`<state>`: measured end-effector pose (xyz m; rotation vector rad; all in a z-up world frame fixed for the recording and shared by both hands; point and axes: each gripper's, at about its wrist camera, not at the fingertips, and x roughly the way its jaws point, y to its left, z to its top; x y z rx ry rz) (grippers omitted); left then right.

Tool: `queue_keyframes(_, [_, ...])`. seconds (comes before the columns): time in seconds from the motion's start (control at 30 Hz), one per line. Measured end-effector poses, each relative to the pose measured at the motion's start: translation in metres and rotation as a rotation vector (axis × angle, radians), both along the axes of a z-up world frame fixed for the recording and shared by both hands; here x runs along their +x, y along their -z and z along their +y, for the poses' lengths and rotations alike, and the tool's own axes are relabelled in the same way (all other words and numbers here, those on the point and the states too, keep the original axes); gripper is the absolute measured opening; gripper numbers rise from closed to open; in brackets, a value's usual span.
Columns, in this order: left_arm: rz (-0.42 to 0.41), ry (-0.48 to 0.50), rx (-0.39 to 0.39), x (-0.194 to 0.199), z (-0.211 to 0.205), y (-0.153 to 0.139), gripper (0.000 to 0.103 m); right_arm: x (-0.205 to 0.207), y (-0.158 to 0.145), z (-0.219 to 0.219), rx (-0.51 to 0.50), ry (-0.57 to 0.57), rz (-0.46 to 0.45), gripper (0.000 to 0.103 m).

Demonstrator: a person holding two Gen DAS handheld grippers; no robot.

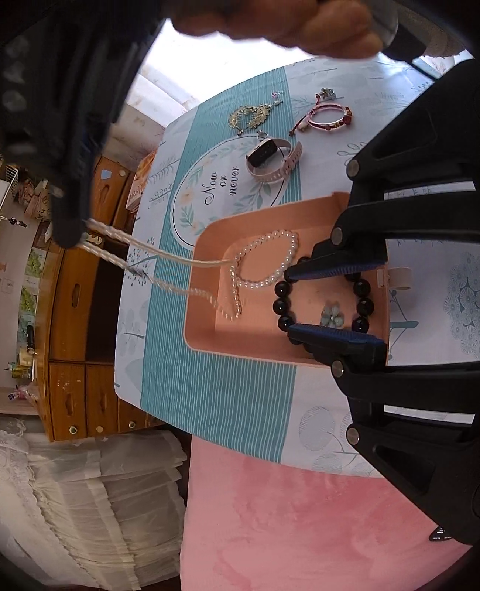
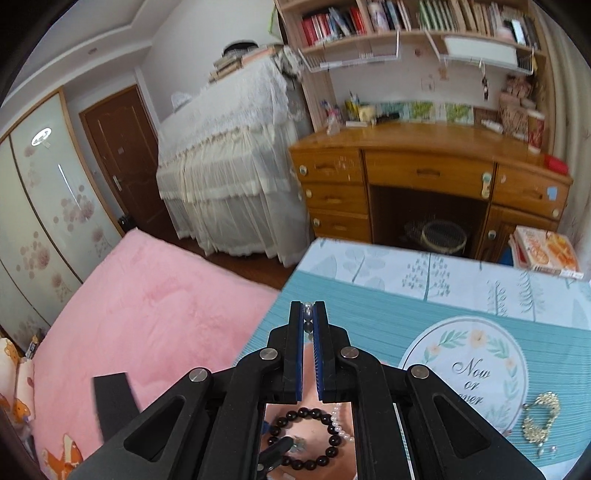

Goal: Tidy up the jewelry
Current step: 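Lift the necklace and charm into the pink box and open both tools, then withdraw both tools from the pink box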

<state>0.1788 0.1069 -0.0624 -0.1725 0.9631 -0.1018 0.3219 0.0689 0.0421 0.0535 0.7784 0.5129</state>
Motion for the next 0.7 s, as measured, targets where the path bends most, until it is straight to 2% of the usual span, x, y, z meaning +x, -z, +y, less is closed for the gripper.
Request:
queue_keyframes(0.03, [-0.003,-0.003,-0.003,-0.001,0.001,0.0,0.031,0.006,0.011,0.001,-0.007,-0.002,0.015,0.005])
queue_keyframes(0.1, [-0.018,-0.018,0.002,-0.004,0.004,-0.003,0.048,0.017,0.03,0.004,-0.031,0.006,0.044,0.005])
queue_keyframes(0.13, [-0.031,-0.028,0.007,-0.006,0.006,-0.005,0.05,0.022,0.04,0.004,-0.037,0.007,0.059,0.005])
queue_keyframes(0.23, [-0.048,-0.044,0.009,-0.01,0.01,-0.01,0.051,0.035,0.063,0.0,-0.044,0.011,0.104,0.005])
queue_keyframes(0.37, [-0.052,-0.069,-0.005,-0.014,0.018,-0.014,0.051,0.043,0.082,-0.009,-0.047,0.01,0.121,0.008])
queue_keyframes(0.7, [-0.066,-0.094,-0.002,-0.029,0.021,-0.025,0.051,0.007,0.077,-0.045,-0.032,-0.003,0.121,0.009])
